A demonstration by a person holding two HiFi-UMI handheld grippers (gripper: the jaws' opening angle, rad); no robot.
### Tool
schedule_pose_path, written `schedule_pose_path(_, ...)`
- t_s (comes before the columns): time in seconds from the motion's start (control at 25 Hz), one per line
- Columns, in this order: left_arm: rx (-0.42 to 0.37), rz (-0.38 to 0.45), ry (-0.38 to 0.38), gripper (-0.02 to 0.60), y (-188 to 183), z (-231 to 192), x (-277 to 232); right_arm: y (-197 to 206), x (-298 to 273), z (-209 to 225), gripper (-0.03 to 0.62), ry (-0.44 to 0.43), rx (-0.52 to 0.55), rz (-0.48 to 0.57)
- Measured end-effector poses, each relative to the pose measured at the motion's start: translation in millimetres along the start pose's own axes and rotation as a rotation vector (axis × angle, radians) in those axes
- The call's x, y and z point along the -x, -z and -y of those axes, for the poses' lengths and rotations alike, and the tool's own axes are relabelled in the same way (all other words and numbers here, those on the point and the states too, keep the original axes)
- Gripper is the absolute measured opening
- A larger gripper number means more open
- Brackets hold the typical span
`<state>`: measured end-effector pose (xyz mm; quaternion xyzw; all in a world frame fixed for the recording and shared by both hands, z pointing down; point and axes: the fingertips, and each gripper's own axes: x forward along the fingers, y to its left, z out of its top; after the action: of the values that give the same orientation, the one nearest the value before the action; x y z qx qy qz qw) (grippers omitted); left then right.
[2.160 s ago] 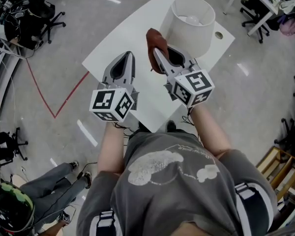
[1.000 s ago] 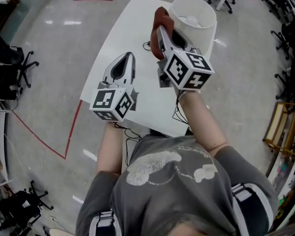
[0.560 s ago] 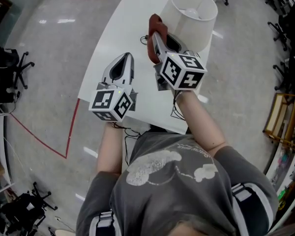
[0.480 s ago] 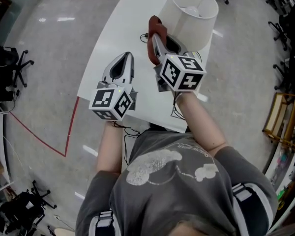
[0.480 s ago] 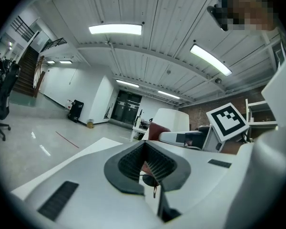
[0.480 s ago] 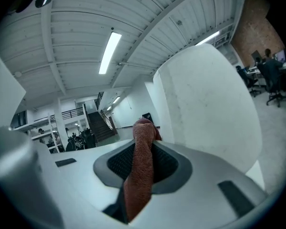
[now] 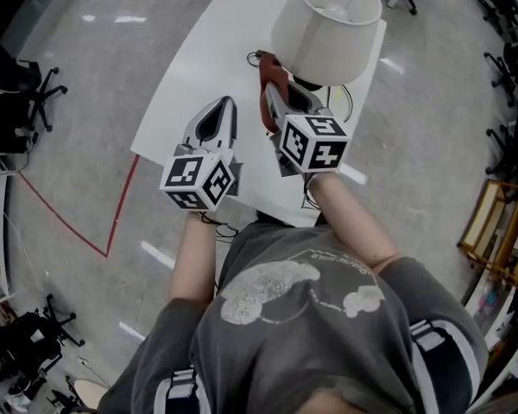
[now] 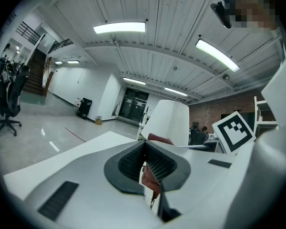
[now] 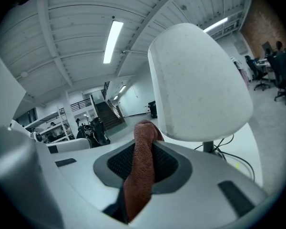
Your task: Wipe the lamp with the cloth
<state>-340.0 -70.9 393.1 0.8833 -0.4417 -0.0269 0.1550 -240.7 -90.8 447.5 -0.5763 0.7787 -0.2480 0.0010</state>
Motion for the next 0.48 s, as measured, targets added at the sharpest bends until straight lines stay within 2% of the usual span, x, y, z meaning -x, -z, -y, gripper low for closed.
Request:
schedule_pose_path(0.16, -0.009, 0.026, -0.045, 0.008, -6.3, 16.8, 1.6, -15.3, 15.2, -7.9, 0.086, -0.081, 0.037, 0.002)
schedule_pose_path(0.28, -0.036, 0.064, -0.074, 0.008, -22.4, 32.4, 3.2, -34.3, 26.0, -23.2, 0.086, -0.191, 0.067, 0.019)
schedule_pose_path(0.48, -0.073, 0.136, -0.116, 0.008, -52.5, 57.6, 4.9, -92.4, 50.2, -42.6, 0.086, -0.337, 0.104, 0.106)
